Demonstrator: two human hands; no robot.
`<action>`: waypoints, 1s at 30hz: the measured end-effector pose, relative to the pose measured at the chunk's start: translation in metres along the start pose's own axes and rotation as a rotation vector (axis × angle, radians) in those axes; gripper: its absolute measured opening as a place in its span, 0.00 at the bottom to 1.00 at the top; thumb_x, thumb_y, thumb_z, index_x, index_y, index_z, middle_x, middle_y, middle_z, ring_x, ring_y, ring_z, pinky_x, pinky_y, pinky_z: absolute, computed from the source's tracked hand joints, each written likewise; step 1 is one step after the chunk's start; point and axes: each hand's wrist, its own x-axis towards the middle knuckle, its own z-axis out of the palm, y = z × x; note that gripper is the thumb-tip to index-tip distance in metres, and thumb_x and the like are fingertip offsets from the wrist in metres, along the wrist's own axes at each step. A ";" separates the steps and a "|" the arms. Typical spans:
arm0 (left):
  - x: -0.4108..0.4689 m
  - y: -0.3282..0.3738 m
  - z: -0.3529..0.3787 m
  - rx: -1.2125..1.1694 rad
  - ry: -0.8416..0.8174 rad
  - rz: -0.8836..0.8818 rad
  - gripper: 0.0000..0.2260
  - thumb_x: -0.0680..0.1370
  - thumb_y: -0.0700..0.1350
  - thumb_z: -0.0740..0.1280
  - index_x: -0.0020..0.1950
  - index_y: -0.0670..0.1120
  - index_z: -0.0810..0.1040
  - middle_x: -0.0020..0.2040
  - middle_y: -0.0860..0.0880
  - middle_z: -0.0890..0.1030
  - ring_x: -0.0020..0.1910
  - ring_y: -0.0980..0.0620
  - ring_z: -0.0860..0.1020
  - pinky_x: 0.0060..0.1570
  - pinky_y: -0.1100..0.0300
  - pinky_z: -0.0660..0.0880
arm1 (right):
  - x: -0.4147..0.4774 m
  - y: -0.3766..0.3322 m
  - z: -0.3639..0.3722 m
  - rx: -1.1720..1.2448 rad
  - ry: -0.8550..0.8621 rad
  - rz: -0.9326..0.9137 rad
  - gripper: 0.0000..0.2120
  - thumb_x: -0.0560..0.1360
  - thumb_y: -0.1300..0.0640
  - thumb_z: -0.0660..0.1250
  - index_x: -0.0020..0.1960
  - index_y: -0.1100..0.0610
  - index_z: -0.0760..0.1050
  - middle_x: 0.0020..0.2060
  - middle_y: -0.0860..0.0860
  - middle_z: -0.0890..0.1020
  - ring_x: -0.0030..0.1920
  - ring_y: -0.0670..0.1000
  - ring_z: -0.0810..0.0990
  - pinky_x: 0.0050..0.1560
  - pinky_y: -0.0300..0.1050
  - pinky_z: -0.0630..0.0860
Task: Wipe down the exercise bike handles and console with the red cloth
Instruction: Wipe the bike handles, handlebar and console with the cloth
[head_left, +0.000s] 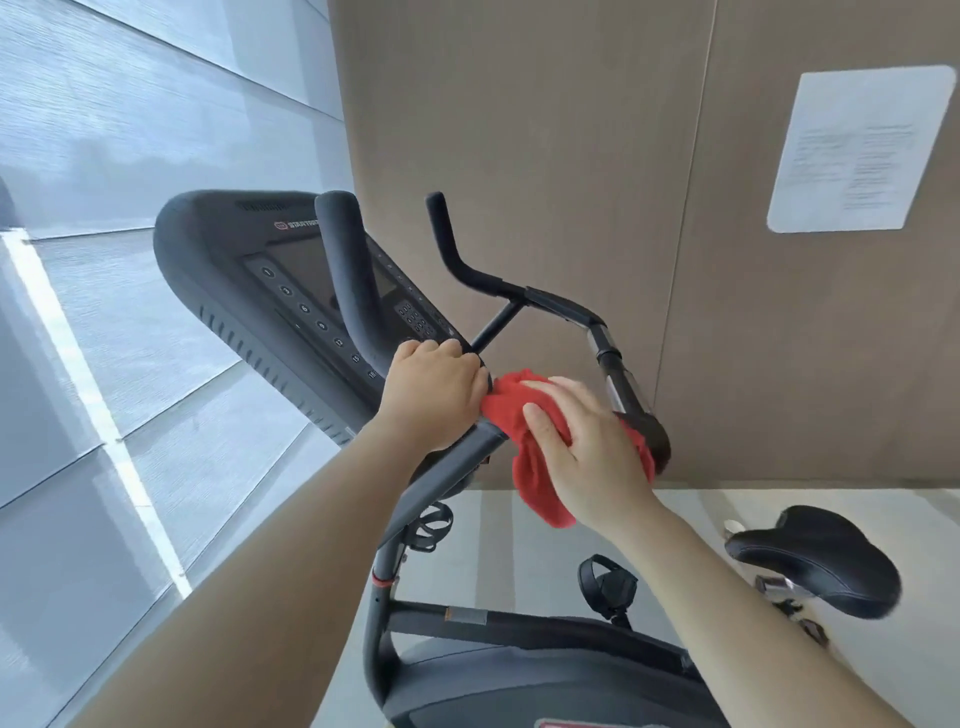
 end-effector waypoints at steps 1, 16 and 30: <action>0.000 -0.001 -0.001 -0.007 -0.025 0.011 0.23 0.75 0.53 0.45 0.34 0.44 0.75 0.35 0.44 0.76 0.35 0.41 0.76 0.44 0.51 0.69 | -0.006 -0.001 0.008 -0.165 -0.007 -0.035 0.21 0.77 0.42 0.52 0.66 0.48 0.70 0.63 0.49 0.73 0.62 0.51 0.72 0.63 0.49 0.68; 0.000 -0.010 -0.003 -0.010 -0.082 0.153 0.19 0.82 0.50 0.49 0.50 0.44 0.77 0.50 0.46 0.78 0.51 0.42 0.75 0.54 0.51 0.64 | -0.043 0.039 -0.009 -0.311 0.003 -0.018 0.24 0.76 0.43 0.56 0.69 0.48 0.65 0.68 0.53 0.67 0.68 0.53 0.65 0.65 0.53 0.67; -0.002 -0.001 0.003 0.002 0.051 0.055 0.18 0.77 0.48 0.49 0.32 0.45 0.69 0.33 0.47 0.69 0.33 0.43 0.71 0.40 0.53 0.62 | -0.047 0.079 -0.029 -0.163 -0.059 -0.194 0.23 0.76 0.46 0.59 0.70 0.46 0.62 0.70 0.50 0.62 0.70 0.52 0.63 0.69 0.48 0.61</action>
